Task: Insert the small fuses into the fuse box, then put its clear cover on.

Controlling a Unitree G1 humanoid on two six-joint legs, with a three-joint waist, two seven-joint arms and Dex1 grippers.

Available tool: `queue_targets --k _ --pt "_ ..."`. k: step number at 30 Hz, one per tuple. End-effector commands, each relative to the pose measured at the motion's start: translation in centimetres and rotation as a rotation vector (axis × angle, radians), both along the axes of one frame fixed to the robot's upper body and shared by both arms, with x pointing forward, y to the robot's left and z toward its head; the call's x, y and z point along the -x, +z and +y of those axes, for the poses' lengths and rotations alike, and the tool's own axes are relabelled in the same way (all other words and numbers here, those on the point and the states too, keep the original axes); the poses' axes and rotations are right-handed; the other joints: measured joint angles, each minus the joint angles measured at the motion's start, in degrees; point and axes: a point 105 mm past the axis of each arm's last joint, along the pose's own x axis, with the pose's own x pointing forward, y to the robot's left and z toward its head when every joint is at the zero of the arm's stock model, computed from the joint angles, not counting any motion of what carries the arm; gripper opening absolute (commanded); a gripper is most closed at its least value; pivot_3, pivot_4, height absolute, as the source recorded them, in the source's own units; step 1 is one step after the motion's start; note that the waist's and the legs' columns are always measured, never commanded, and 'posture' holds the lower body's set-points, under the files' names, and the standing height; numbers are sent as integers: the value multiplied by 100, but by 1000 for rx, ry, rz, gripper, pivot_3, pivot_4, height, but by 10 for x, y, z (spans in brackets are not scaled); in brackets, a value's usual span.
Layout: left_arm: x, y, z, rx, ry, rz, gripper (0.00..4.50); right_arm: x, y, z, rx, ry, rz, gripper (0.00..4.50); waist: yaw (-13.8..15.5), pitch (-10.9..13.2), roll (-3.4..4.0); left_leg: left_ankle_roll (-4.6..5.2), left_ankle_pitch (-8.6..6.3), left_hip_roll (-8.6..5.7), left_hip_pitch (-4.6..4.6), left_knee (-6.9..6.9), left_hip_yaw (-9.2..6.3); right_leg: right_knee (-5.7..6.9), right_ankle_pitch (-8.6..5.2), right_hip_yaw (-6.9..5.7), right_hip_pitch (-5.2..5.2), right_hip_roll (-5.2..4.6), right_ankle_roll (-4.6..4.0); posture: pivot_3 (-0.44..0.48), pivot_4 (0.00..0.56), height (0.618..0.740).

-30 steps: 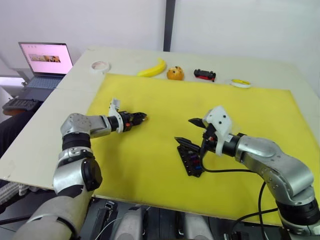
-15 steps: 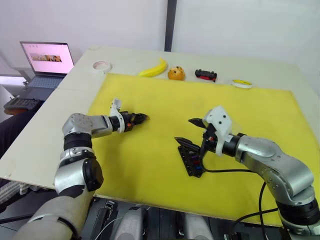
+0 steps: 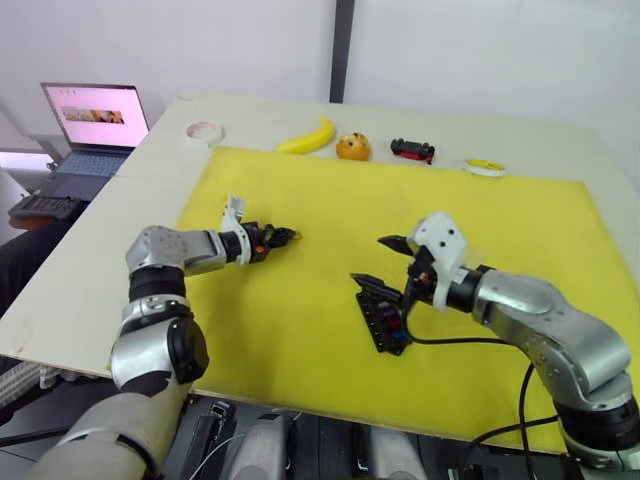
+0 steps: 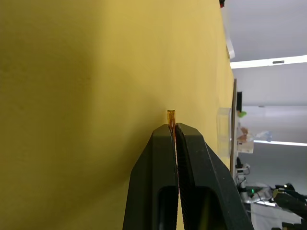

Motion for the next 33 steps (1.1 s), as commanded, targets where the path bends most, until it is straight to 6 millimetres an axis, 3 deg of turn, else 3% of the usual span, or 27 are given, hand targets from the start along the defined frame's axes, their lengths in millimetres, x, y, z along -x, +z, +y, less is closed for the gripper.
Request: queue_targets --k 1,9,13,21,33 --pt "7 16 -3 57 -47 -43 22 7 11 4 -90 17 -11 4500 -4 0 -1 0 0 0 -1 0 1 2 0 1 -2 0 0 0 150 740" --pt "37 77 -13 165 -184 -273 22 19 25 22 -472 21 126 4500 -108 3 -5 -10 6 4 -8 2 1 46 0 10 -32 -3 0 0 150 740" --pt "62 105 -23 257 -257 -451 22 29 34 34 -722 40 247 4500 -143 2 -4 -18 10 9 -5 0 1 54 -1 14 -39 -1 -1 0 150 740" --pt "73 108 -33 356 -245 -465 22 27 53 36 -901 19 295 4500 -139 2 -5 -10 8 9 -5 5 4 58 -1 16 -39 6 -2 0 150 740" --pt "86 111 -39 365 -295 -451 22 12 50 39 -918 -16 320 4500 -147 2 -5 -6 8 10 -4 6 8 60 -2 19 -39 17 -3 0 150 740"
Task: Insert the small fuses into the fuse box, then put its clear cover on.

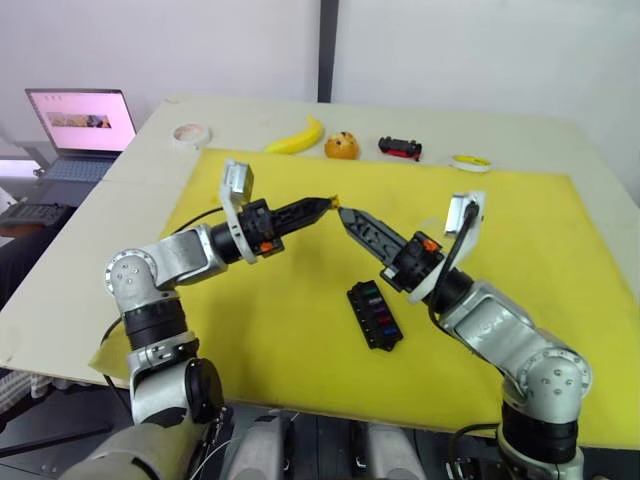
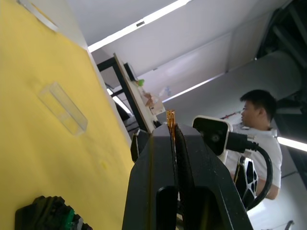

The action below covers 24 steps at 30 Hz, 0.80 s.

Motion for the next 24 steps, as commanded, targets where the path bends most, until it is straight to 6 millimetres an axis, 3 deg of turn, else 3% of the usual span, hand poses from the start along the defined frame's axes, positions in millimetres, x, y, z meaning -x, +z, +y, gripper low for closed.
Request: queue_targets --k 1,4,6,24 --pt "7 15 -2 31 -29 -43 22 0 5 4 -12 17 -30 4500 0 0 0 0 0 0 0 0 0 0 0 0 0 0 0 0 150 740" --pt "8 16 -1 29 -29 -37 0 -1 6 5 -15 17 -39 3613 0 0 0 0 0 0 0 0 1 0 0 1 0 1 -1 0 150 740" --pt "7 16 0 30 -26 -27 0 -2 6 5 -14 18 -41 2719 0 0 0 1 0 0 0 0 1 0 0 1 0 1 -1 0 150 740" --pt "12 19 -9 42 -39 -17 0 -2 10 9 -45 41 -56 2719 -10 0 1 19 -10 0 0 0 0 -1 -1 2 0 5 -2 0 150 740"
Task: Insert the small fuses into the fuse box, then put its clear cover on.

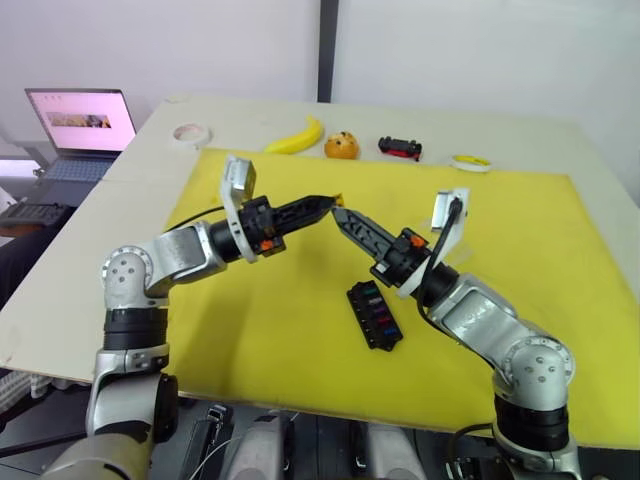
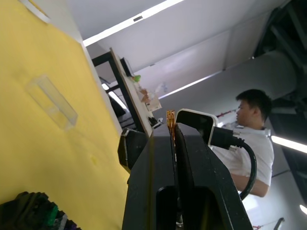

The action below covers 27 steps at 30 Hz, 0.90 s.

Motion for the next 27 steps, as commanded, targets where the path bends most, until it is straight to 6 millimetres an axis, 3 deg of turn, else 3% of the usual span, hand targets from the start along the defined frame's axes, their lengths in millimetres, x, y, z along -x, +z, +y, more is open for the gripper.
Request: queue_targets --k 1,11,14,15,27 --pt "6 8 -4 24 -18 -34 0 2 12 1 -34 4 -44 2719 -7 0 0 0 0 0 0 0 0 0 0 0 0 0 0 0 150 740" --pt "6 9 -7 21 -19 -37 0 2 15 -1 -57 -9 -52 2719 -12 0 0 2 0 0 0 0 0 0 0 0 0 7 0 0 150 740" --pt "6 9 -8 18 -14 -36 0 2 15 -1 -57 -9 -52 1920 -13 0 0 2 0 0 0 0 0 0 0 0 0 7 0 0 150 740" --pt "5 10 -8 22 -10 -35 0 3 15 -2 -57 -10 -52 1439 -13 0 0 2 -1 0 0 0 0 0 0 0 0 8 0 0 150 740" --pt "6 10 -8 15 -12 -40 0 2 14 -4 -66 -18 -47 1439 -15 0 0 3 -1 0 0 0 0 0 0 0 0 10 0 0 150 740"
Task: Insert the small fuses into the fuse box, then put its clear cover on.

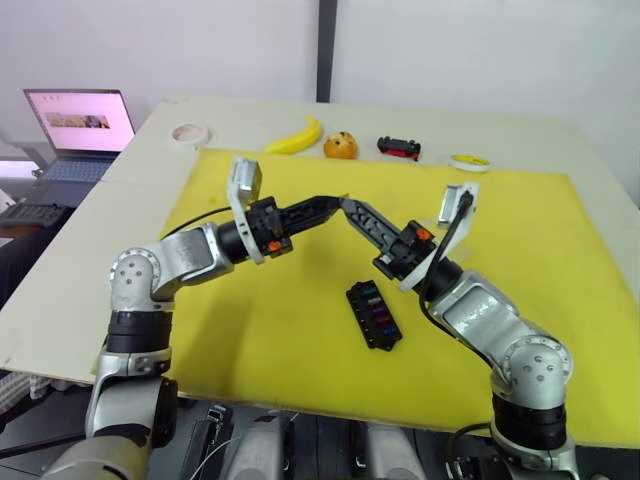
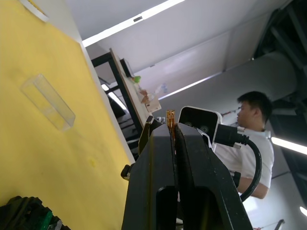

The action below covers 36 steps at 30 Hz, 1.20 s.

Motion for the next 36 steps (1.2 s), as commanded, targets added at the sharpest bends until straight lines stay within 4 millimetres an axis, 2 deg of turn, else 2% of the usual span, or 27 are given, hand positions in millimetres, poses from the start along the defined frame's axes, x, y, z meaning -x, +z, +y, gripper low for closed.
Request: queue_targets --k 1,4,7,8,9,23,26,28,31,33,36 --pt "6 13 -2 19 -21 -49 0 5 8 -1 -22 5 -33 1439 0 0 0 0 0 0 0 0 0 0 0 0 0 0 0 0 150 740" --pt "6 13 -3 21 -22 -50 0 5 8 -1 -21 6 -33 1439 -1 0 0 0 0 0 0 0 0 0 0 0 0 0 0 0 150 740" --pt "6 14 -4 18 -25 -52 0 6 8 0 -20 13 -37 628 -1 0 0 0 0 0 0 0 0 0 0 0 0 0 0 0 150 740" --pt "6 14 -5 16 -26 -51 0 6 9 1 -19 16 -41 198 -1 0 0 0 0 0 0 0 0 0 0 0 0 -1 0 0 150 740" --pt "7 13 -6 14 -27 -51 0 6 10 1 -22 18 -45 39 -1 0 0 0 0 0 0 0 -1 0 0 0 0 -1 0 0 150 740" --pt "2 5 -5 -45 -16 -18 0 13 19 -1 -56 54 -77 39 -1 0 0 1 0 0 0 0 0 -1 0 0 1 -1 0 0 150 740" --pt "9 8 1 -90 -47 -97 1042 15 23 -3 -39 67 -99 0 -7 0 0 1 0 0 0 0 0 -1 0 0 1 -1 0 0 150 740" --pt "18 13 10 -154 -89 -191 1946 20 26 -6 15 100 -144 0 -65 1 1 1 -1 0 0 -1 1 -2 0 0 1 6 0 0 150 740" --pt "31 12 18 -330 -154 -407 3555 31 26 -17 255 205 -262 0 -81 8 8 6 -3 1 1 -3 8 -4 -2 0 1 19 -2 0 150 740" --pt "31 -1 17 -437 -164 -525 4427 32 20 -23 404 261 -312 0 -73 7 11 11 -6 1 3 -3 15 -8 -5 2 4 22 -6 0 150 740" --pt "32 -34 16 -641 -211 -754 4427 31 9 -34 636 351 -405 0 -61 7 18 15 -8 8 15 -6 21 -21 -18 4 21 25 -28 0 150 740"
